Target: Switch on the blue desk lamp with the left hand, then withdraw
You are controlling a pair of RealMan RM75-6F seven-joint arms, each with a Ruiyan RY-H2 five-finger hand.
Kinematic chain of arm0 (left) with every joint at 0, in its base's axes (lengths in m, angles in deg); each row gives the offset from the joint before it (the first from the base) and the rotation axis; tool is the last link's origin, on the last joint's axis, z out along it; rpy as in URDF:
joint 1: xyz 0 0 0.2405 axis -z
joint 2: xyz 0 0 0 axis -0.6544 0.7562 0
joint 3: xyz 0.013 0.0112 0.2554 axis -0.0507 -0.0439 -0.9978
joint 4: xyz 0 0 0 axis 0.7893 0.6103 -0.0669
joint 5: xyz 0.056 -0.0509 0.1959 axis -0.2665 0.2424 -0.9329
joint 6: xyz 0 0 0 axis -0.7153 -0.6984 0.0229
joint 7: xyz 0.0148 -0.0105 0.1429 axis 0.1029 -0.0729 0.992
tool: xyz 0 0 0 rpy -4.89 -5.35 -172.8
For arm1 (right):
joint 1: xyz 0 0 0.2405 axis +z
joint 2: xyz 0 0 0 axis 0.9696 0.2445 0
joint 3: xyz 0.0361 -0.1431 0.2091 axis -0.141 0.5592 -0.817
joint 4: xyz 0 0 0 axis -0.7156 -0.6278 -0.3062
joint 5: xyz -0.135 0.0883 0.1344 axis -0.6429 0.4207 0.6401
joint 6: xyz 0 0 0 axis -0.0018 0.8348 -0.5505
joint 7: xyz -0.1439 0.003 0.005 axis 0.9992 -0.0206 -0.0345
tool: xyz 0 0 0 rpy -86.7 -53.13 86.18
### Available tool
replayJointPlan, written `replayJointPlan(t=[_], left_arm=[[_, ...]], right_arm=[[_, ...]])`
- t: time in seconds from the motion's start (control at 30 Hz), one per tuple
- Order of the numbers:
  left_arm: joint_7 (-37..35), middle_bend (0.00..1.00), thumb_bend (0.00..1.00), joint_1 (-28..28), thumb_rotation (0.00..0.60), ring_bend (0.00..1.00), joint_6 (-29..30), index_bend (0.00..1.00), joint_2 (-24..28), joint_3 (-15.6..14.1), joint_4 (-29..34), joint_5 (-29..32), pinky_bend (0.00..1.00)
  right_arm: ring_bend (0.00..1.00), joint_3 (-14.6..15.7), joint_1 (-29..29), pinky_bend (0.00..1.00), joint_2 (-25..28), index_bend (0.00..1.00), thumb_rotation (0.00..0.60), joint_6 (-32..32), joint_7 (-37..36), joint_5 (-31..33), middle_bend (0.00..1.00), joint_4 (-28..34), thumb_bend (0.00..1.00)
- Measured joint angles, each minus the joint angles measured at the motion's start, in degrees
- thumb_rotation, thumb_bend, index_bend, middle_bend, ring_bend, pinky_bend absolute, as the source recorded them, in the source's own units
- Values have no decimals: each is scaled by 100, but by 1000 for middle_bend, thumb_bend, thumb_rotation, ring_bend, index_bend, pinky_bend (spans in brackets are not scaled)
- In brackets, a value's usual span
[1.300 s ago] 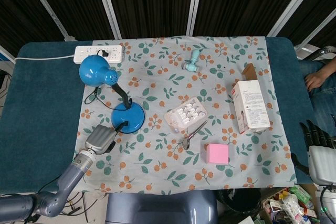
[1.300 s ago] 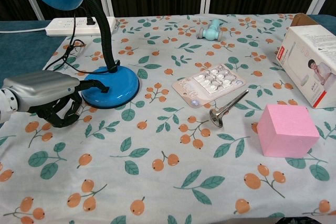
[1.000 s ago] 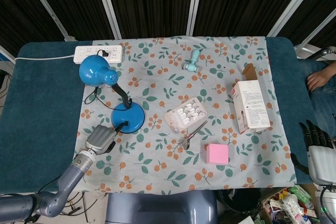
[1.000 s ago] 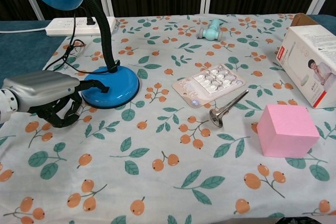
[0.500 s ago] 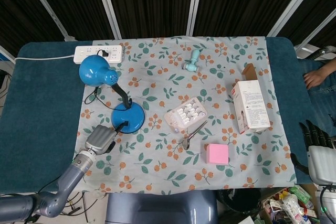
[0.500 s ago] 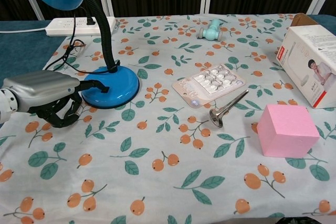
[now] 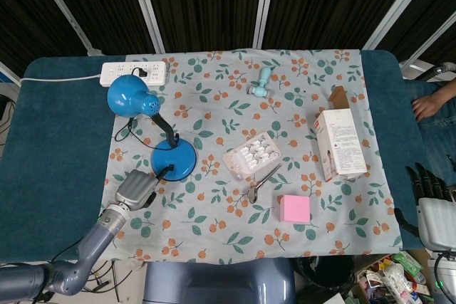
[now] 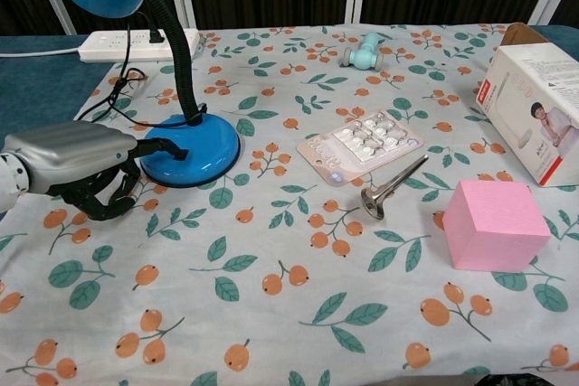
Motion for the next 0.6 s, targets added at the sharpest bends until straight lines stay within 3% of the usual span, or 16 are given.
replayJointPlan(t=[0.4, 0.6], left_arm=[[91, 636, 483, -14, 600, 677, 24, 159, -22, -67, 12, -16, 676], [98, 630, 463, -18, 600, 676, 107, 100, -11, -23, 68, -51, 676]], right_arm=[[54, -4, 3, 98, -1, 0, 600, 1, -10, -3, 0, -5, 224], [54, -4, 2, 98, -1, 0, 600, 2, -7, 1, 0, -5, 224]])
